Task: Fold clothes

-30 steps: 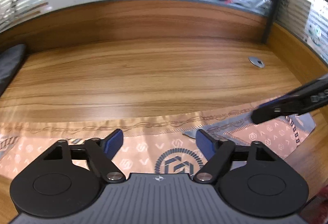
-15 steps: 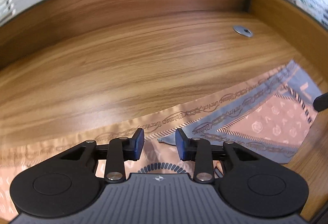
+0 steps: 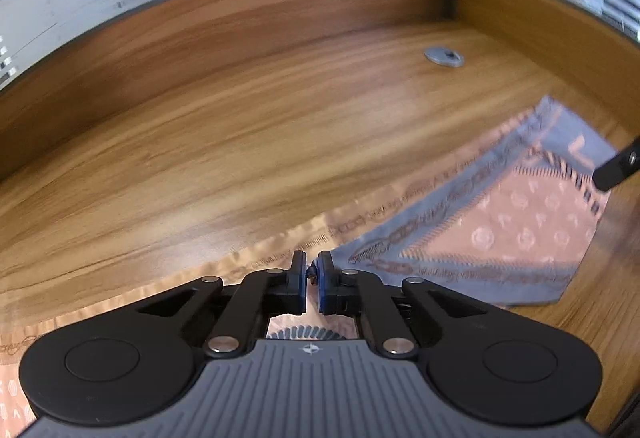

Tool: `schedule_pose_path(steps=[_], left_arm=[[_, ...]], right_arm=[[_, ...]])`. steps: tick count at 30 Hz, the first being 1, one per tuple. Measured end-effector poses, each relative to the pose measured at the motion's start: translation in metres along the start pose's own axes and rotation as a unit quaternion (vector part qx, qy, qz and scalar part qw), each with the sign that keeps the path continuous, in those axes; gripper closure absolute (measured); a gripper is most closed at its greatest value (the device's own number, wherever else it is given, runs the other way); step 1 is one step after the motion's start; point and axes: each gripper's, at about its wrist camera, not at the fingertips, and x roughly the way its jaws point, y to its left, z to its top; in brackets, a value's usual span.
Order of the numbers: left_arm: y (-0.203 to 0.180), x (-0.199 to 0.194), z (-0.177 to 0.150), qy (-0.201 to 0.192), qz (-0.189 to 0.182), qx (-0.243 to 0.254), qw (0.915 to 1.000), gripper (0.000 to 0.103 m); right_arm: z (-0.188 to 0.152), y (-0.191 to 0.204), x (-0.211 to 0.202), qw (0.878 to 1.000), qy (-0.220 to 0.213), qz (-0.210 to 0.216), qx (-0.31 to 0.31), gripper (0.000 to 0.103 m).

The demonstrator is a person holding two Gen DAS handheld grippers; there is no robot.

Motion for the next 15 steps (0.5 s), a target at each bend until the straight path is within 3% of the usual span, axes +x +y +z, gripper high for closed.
schedule_pose_path(steps=[7, 15], left_arm=[[0.019, -0.015, 0.017, -0.02, 0.026, -0.032, 0.999, 0.097], [0.038, -0.006, 0.017, 0.013, 0.057, -0.041, 0.9974, 0.097]], right_arm=[[0.004, -0.006, 0.002, 1.0, -0.003, -0.004, -0.001, 0.062], [0.0, -0.012, 0.004, 1.0, -0.003, -0.007, 0.003, 0.061]])
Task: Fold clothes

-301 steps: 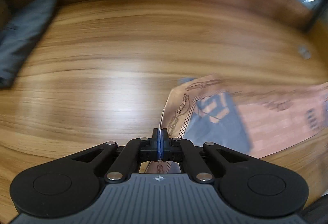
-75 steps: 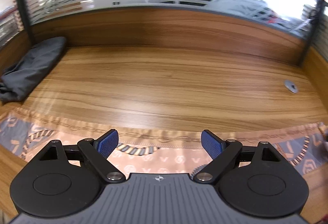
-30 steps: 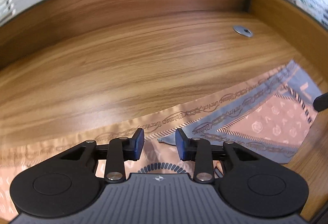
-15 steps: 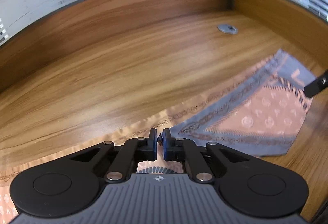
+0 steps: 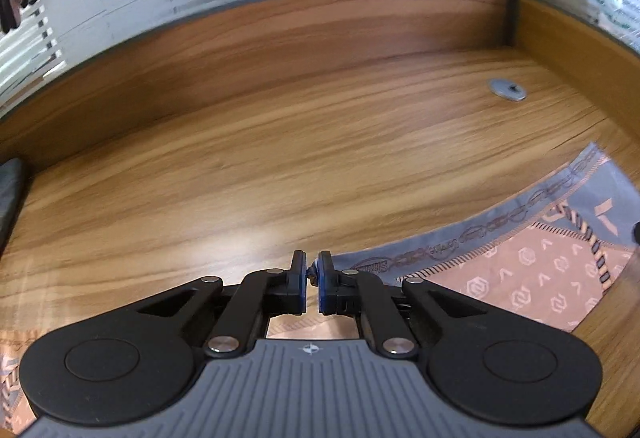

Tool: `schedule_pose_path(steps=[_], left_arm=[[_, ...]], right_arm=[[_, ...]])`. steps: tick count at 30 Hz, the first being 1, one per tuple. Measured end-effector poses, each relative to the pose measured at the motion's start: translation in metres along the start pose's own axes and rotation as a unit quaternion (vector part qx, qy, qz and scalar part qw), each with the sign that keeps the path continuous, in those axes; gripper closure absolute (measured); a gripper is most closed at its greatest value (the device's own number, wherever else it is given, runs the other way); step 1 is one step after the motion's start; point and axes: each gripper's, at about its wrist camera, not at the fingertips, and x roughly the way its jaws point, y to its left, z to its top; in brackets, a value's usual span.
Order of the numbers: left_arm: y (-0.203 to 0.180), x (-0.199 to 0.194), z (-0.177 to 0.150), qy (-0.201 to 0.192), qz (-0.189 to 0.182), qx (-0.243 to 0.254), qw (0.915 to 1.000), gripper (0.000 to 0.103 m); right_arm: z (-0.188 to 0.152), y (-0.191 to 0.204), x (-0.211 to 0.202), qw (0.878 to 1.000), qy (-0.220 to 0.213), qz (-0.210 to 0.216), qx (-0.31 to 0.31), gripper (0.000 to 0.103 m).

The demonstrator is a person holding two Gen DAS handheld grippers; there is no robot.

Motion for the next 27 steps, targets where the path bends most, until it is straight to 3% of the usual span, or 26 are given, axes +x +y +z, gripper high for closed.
schedule_pose_path(steps=[15, 20, 27], left_arm=[[0.021, 0.005, -0.003, 0.013, 0.032, -0.039, 0.9987, 0.096], [0.028, 0.006, -0.005, 0.02, 0.031, -0.06, 0.9975, 0.082], [0.063, -0.009, -0.023, 0.024, 0.064, -0.119, 0.9906, 0.068]], right_arm=[[0.0, -0.003, 0.001, 1.0, 0.006, -0.004, 0.0, 0.058], [0.004, -0.002, 0.001, 1.0, 0.007, -0.005, -0.009, 0.057], [0.007, 0.012, 0.002, 1.0, 0.011, -0.006, -0.026, 0.056]])
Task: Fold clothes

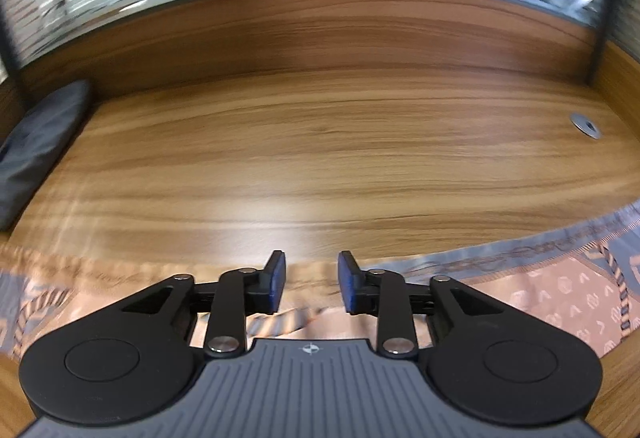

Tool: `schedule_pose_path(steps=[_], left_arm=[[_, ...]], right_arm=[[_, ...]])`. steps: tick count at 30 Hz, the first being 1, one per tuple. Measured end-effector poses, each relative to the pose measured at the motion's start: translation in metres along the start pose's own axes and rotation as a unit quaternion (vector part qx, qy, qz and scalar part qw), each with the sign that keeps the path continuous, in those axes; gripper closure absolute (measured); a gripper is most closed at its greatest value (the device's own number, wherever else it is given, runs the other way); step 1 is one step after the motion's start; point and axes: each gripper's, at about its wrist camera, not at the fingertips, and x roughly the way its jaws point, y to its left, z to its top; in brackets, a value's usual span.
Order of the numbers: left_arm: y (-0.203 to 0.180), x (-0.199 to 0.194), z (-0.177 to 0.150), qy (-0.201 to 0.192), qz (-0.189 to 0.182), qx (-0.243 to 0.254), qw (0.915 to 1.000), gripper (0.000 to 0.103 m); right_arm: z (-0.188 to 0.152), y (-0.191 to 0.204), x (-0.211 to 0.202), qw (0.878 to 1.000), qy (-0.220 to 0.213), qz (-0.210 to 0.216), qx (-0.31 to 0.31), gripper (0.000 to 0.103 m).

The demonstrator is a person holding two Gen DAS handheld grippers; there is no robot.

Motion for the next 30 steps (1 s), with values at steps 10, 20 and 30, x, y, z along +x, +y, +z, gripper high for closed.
schedule_pose_path(steps=[10, 20, 30], left_arm=[[0.106, -0.019, -0.03, 0.015, 0.068, -0.078, 0.9945, 0.059], [0.249, -0.032, -0.058, 0.03, 0.129, -0.15, 0.9797, 0.055], [0.372, -0.029, -0.084, 0.034, 0.158, -0.184, 0.9694, 0.05]], right_arm=[[-0.001, 0.051, 0.013, 1.0, 0.004, 0.005, -0.027, 0.054], [-0.015, 0.142, 0.041, 0.999, 0.014, -0.001, -0.052, 0.054], [-0.021, 0.248, 0.067, 0.997, -0.002, 0.002, -0.079, 0.049]])
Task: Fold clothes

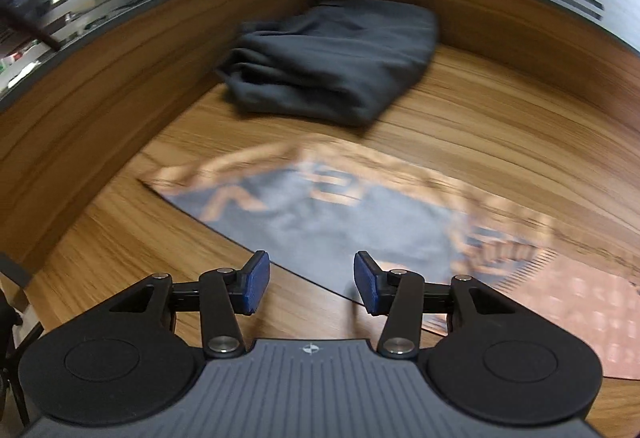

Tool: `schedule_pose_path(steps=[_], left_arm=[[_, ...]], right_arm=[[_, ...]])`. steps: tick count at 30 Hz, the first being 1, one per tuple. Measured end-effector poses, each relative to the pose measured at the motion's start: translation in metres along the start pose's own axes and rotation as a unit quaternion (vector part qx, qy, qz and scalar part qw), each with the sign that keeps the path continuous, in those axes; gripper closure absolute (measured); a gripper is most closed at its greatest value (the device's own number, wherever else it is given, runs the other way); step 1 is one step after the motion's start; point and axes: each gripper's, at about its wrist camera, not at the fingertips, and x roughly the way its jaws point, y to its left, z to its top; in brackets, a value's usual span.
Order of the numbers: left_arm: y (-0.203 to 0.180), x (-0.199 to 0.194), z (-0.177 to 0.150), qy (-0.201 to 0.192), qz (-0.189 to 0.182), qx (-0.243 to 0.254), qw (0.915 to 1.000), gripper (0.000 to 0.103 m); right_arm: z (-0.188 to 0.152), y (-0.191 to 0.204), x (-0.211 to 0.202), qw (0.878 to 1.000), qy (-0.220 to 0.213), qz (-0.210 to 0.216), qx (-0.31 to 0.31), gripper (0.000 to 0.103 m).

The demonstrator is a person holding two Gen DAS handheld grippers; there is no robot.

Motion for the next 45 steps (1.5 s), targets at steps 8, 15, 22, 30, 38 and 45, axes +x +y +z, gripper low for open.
schedule_pose_path(steps=[8, 15, 22, 30, 38, 45], left_arm=[[0.059, 0.029, 0.022, -0.004, 0.031, -0.015, 0.9994, 0.049], [0.096, 0.059, 0.037, 0.0, 0.054, -0.02, 0.9984, 0.05], [0.111, 0.072, 0.048, -0.008, 0.026, -0.03, 0.9992, 0.067], [0.089, 0.052, 0.052, -0.033, -0.056, 0.02, 0.9977, 0.103], [0.062, 0.037, 0.042, -0.047, -0.066, 0.064, 0.9946, 0.101], [0.094, 0.052, 0.041, -0.021, -0.019, 0.01, 0.9996, 0.059]], right_arm=[[0.0, 0.08, 0.021, 0.999, -0.001, 0.012, -0.044, 0.048], [-0.003, 0.114, 0.032, 0.999, -0.002, 0.01, -0.039, 0.046], [-0.006, 0.126, 0.037, 1.0, 0.0, 0.0, -0.021, 0.046], [-0.009, 0.131, 0.039, 1.0, 0.002, -0.006, -0.014, 0.046], [-0.012, 0.131, 0.037, 1.0, 0.001, -0.009, -0.01, 0.046], [-0.017, 0.129, 0.037, 1.0, 0.002, -0.01, -0.006, 0.045]])
